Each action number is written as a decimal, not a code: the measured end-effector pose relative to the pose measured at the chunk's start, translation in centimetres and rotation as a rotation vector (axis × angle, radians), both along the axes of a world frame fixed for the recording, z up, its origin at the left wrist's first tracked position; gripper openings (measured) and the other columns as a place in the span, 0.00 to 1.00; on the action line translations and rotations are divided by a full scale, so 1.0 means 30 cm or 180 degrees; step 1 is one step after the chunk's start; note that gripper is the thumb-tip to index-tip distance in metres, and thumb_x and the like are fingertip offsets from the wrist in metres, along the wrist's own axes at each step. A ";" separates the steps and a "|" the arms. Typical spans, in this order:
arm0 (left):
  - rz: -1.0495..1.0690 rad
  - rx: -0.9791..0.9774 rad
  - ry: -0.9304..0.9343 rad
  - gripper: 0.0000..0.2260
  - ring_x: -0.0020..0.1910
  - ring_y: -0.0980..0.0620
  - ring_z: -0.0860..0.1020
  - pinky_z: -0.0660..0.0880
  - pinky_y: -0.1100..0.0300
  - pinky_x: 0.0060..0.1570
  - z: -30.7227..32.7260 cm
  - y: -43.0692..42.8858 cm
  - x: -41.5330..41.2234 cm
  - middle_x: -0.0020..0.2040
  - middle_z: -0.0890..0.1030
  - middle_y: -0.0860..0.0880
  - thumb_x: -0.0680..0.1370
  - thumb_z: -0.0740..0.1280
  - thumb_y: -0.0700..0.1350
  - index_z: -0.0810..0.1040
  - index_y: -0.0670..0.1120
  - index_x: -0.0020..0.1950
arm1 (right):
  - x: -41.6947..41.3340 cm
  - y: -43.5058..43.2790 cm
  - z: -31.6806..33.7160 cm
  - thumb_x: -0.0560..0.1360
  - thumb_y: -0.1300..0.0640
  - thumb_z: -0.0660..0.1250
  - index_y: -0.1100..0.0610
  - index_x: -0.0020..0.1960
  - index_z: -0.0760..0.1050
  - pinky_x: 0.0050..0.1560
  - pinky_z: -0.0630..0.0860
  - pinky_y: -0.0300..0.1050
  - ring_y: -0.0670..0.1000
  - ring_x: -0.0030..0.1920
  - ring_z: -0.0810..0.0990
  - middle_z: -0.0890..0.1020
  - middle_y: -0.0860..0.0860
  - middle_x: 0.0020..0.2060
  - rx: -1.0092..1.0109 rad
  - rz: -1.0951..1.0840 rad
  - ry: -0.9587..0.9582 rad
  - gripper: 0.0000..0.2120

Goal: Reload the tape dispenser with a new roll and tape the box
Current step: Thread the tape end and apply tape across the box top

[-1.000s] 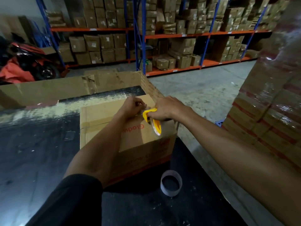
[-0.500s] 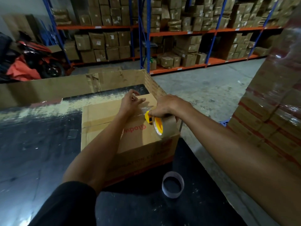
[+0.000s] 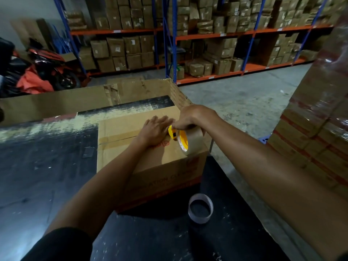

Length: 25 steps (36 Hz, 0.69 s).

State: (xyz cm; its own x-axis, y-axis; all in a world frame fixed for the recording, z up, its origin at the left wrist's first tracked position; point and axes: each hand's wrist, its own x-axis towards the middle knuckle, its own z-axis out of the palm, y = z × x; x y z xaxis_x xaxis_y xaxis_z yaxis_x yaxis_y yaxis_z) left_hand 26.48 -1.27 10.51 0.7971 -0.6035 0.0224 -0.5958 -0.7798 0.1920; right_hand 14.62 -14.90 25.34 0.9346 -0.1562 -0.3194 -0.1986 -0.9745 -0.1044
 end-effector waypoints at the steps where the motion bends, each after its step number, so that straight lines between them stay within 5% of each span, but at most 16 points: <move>1: -0.0036 -0.0011 0.0009 0.26 0.81 0.37 0.54 0.53 0.36 0.77 0.005 -0.001 -0.005 0.83 0.55 0.48 0.84 0.49 0.58 0.54 0.56 0.82 | 0.000 0.002 -0.002 0.79 0.44 0.65 0.60 0.69 0.71 0.50 0.78 0.51 0.57 0.48 0.76 0.74 0.57 0.52 -0.0008 -0.0007 -0.0002 0.25; 6: -0.0159 0.0130 0.0028 0.26 0.81 0.38 0.52 0.51 0.38 0.77 0.002 0.018 -0.002 0.83 0.55 0.52 0.82 0.45 0.59 0.60 0.57 0.81 | 0.009 0.019 -0.011 0.77 0.44 0.66 0.59 0.67 0.72 0.46 0.77 0.52 0.56 0.39 0.74 0.74 0.58 0.50 -0.0099 -0.0043 -0.0026 0.26; 10: -0.0070 0.0255 -0.0004 0.23 0.82 0.41 0.48 0.49 0.41 0.79 0.009 -0.008 -0.011 0.84 0.52 0.53 0.86 0.47 0.53 0.54 0.55 0.82 | 0.005 0.016 -0.006 0.77 0.44 0.66 0.60 0.70 0.71 0.47 0.76 0.51 0.57 0.47 0.75 0.74 0.58 0.53 -0.0064 -0.0036 -0.0034 0.27; 14: 0.0043 0.0453 0.0149 0.24 0.83 0.43 0.44 0.45 0.41 0.80 0.013 -0.019 -0.011 0.84 0.46 0.53 0.86 0.46 0.56 0.47 0.56 0.83 | -0.010 0.011 0.001 0.78 0.45 0.66 0.62 0.72 0.68 0.58 0.78 0.54 0.58 0.49 0.74 0.75 0.61 0.60 0.0097 -0.0077 -0.0008 0.29; 19: 0.0238 0.0683 0.0243 0.29 0.83 0.45 0.40 0.43 0.42 0.80 0.011 -0.047 0.004 0.84 0.41 0.53 0.84 0.47 0.60 0.42 0.55 0.83 | -0.018 0.014 0.007 0.79 0.47 0.65 0.63 0.73 0.67 0.51 0.75 0.52 0.58 0.47 0.73 0.75 0.62 0.65 0.0104 -0.0049 0.0003 0.28; 25: 0.0285 0.0838 0.0327 0.32 0.82 0.45 0.39 0.42 0.42 0.79 0.017 -0.053 0.005 0.83 0.39 0.54 0.83 0.50 0.63 0.40 0.56 0.82 | -0.033 0.022 0.025 0.80 0.47 0.64 0.63 0.73 0.68 0.58 0.75 0.53 0.59 0.51 0.75 0.75 0.62 0.59 0.0183 -0.0093 0.0144 0.27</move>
